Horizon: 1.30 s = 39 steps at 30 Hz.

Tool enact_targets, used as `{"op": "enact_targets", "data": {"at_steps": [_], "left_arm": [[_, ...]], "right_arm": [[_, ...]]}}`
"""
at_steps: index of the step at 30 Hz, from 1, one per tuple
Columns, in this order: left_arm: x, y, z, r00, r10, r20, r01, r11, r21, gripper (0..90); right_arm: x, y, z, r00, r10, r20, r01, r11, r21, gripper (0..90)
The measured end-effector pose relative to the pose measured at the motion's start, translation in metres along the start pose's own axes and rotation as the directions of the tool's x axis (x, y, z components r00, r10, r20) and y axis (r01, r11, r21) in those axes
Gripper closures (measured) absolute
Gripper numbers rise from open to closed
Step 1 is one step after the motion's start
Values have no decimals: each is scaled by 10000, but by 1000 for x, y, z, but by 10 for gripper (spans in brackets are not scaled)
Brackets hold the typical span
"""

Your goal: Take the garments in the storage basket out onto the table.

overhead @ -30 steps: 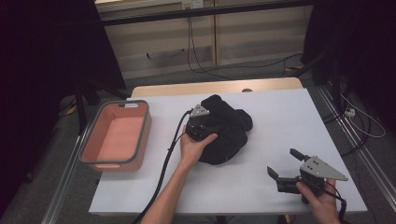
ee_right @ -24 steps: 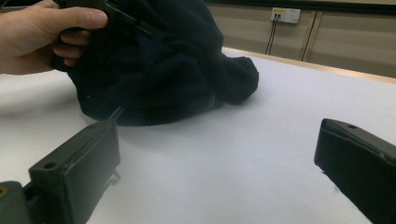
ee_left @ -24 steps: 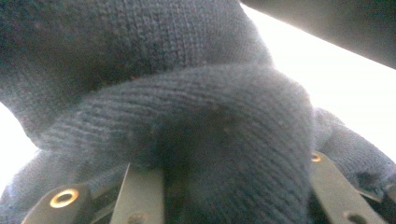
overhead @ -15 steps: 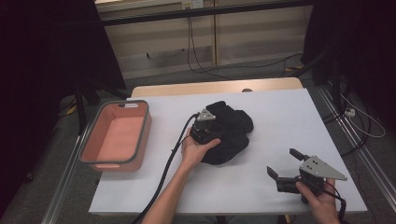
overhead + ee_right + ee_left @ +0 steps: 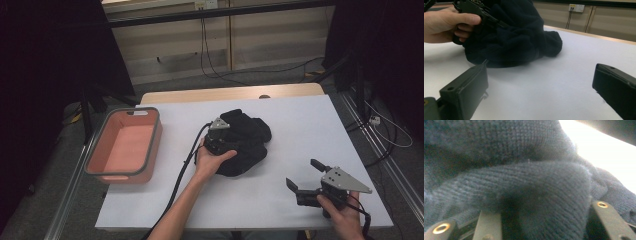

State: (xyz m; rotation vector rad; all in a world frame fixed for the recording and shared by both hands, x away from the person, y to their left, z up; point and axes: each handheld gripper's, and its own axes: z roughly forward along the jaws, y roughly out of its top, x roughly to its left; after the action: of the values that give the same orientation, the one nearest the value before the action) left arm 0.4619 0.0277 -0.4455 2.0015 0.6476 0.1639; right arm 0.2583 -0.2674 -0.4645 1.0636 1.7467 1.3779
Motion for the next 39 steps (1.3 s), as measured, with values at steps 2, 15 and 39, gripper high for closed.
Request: {"op": "enact_targets", "data": {"at_steps": [2,15,39], "left_arm": [[-3,1,-2,9999,-51,-151,50,10000,-45,467],[-11,1,-16,9986,-123,-508,119,9999,-90,144],[-26,-16,-73,9858,709,-1522,-851,9924,-892,47]], "right_arm": [[0,0,0,10000,-2,1,2,10000,-3,0],[1,0,0,10000,-23,-39,23,10000,5,0],[3,1,7,9996,-131,-266,135,9998,129,0]]}}
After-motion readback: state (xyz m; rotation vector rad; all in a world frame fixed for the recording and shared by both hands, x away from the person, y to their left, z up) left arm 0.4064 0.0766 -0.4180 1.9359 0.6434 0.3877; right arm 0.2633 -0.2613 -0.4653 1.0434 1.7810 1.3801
